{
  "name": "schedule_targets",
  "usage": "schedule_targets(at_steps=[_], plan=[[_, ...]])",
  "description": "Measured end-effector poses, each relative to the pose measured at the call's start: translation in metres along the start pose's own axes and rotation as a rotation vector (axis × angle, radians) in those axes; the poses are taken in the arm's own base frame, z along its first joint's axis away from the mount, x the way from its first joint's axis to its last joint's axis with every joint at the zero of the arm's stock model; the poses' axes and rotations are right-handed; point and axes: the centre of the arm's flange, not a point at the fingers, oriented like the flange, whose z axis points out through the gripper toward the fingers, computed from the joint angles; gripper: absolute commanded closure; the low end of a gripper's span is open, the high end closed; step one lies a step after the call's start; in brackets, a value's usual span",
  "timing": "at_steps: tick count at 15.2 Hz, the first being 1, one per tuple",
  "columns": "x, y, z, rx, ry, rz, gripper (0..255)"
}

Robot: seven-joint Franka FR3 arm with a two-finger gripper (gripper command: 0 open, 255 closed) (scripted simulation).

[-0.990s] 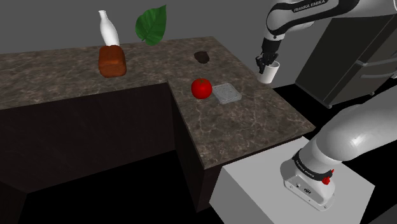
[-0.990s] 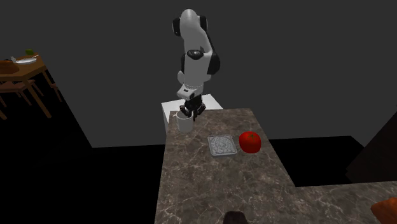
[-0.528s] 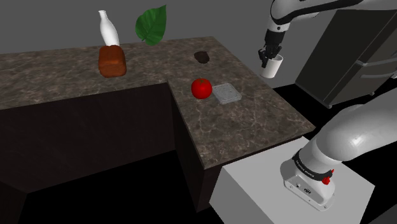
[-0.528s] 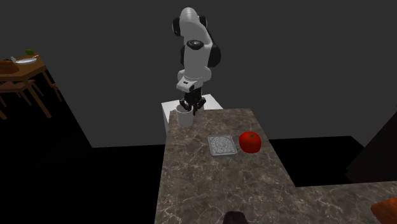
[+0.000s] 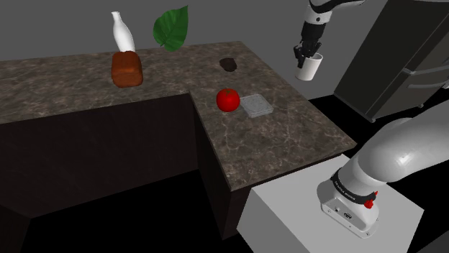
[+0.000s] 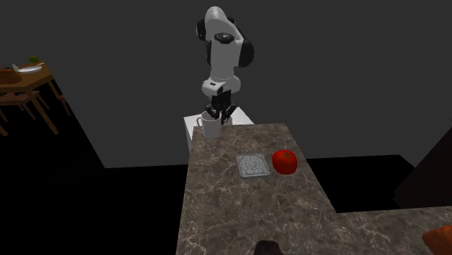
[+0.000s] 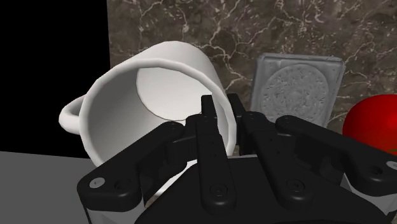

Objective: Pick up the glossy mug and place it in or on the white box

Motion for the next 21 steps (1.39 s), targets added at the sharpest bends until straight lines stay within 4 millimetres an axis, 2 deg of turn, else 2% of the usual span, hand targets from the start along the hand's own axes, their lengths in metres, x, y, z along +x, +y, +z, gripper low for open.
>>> schedule_targets(at_steps=[10, 14, 16, 21], plan=[[0.064, -0.1, -0.027, -0.001, 0.0, -0.001, 255], [0.089, -0.146, -0.034, -0.001, -0.001, -0.001, 255], [0.094, -0.156, -0.028, 0.0, -0.001, -0.001, 255], [0.097, -0.16, -0.004, 0.0, -0.001, 0.0, 255]])
